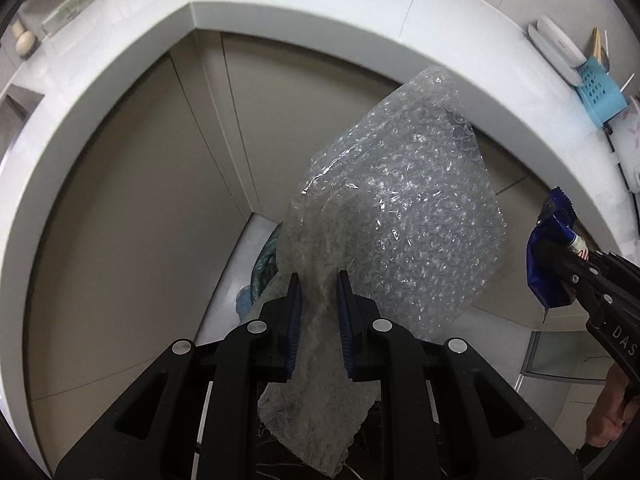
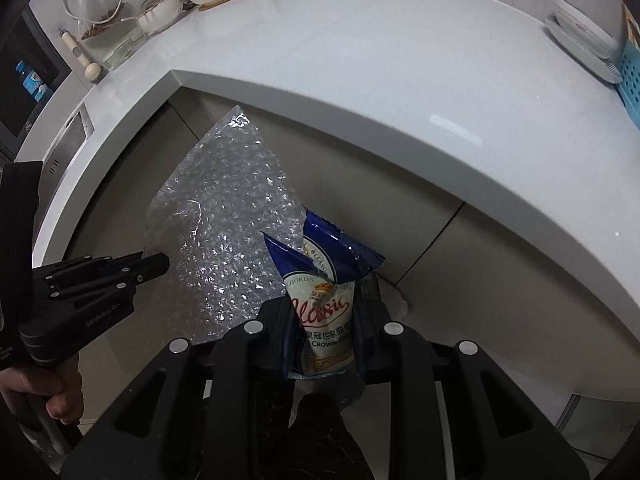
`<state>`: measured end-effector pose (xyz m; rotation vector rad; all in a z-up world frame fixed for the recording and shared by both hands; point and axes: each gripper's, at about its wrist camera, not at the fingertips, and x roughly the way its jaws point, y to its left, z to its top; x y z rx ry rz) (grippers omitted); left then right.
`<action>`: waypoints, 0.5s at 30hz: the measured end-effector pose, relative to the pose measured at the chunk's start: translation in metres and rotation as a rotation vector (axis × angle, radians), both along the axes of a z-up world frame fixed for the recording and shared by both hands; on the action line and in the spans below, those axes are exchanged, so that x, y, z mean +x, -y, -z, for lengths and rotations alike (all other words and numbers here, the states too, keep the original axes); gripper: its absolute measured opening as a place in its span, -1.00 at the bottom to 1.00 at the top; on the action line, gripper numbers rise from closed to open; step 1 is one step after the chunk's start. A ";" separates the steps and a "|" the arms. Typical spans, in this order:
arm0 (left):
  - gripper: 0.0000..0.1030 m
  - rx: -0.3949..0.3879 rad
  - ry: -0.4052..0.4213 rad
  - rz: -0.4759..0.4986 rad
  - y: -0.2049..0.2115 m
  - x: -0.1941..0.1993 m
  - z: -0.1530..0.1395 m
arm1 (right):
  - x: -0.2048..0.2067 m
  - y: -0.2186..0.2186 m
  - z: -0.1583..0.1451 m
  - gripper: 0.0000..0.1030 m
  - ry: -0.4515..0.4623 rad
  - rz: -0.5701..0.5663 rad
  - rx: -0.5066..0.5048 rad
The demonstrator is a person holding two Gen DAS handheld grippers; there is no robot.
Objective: Collect trash
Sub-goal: 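Lift and carry the bubble wrap and blue snack wrapper with both grippers over the wastebasket, then lower the bubble wrap into the wastebasket and open the left gripper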
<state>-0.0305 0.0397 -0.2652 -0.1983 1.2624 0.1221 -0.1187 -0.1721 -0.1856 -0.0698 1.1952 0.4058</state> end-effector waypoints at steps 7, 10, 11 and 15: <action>-0.68 -0.001 -0.038 -0.026 0.007 -0.001 0.041 | -0.006 -0.008 0.044 -0.59 -0.037 -0.020 -0.012; -0.68 0.009 -0.062 -0.026 0.011 0.000 0.055 | -0.005 -0.011 0.059 -0.59 -0.053 -0.023 -0.025; -0.68 0.008 -0.068 -0.025 0.014 0.001 0.059 | -0.005 -0.010 0.062 -0.59 -0.061 -0.021 -0.024; -0.58 0.006 -0.086 -0.002 0.025 0.009 0.072 | -0.002 -0.010 0.072 -0.59 -0.083 -0.008 -0.036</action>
